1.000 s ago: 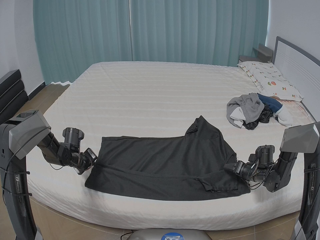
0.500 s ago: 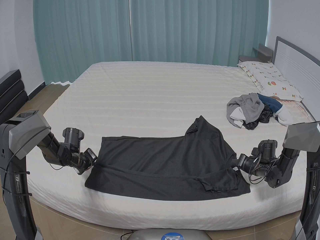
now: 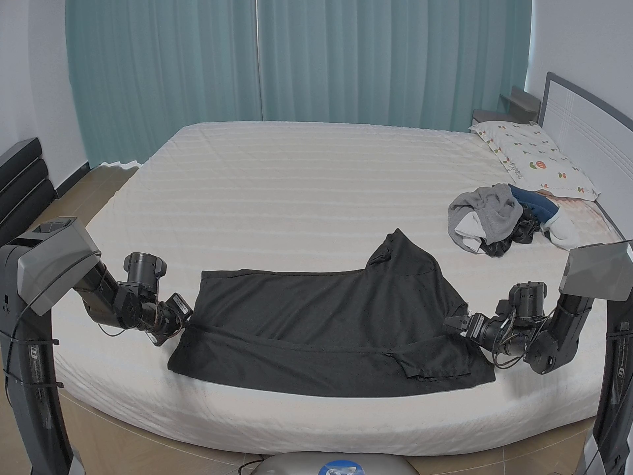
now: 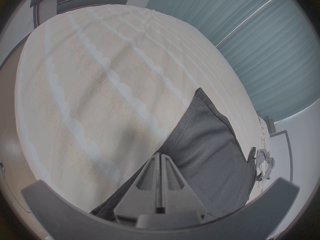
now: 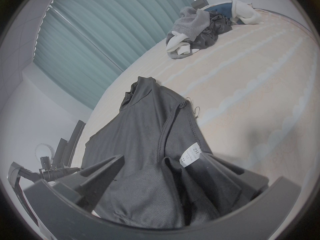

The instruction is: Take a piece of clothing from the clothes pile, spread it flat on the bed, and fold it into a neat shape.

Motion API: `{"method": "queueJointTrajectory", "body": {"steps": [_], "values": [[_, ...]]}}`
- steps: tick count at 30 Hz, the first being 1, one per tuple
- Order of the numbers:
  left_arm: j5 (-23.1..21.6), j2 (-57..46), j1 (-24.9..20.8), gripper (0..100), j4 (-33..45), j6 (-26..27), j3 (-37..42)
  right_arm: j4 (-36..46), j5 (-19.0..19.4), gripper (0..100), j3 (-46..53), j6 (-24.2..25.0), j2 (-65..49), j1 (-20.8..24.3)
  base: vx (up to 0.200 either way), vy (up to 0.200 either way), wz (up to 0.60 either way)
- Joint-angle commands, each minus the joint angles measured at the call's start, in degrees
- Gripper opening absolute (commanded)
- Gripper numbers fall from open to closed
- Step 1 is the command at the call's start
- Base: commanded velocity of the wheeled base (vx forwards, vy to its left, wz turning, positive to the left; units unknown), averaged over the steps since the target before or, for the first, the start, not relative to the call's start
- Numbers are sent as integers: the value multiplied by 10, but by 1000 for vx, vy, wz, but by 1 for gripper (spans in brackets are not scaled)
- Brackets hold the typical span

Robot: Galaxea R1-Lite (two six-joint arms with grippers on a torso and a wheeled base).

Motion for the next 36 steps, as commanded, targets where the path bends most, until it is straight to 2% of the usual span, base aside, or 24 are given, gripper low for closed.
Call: {"method": "queueJointTrajectory", "body": {"steps": [1,10,11,36], "values": [[0,0,0,0,0,-1,0,10,1,100,0,-15,2,3,0,0,0],[0,0,1,0,0,-1,0,14,5,100,-1,-31,14,8,0,0,0],[0,0,0,0,0,-1,0,14,5,0,-1,-32,14,8,0,0,0],[0,0,1,0,0,-1,0,6,5,0,-20,-23,-22,-10,0,0,0]]}}
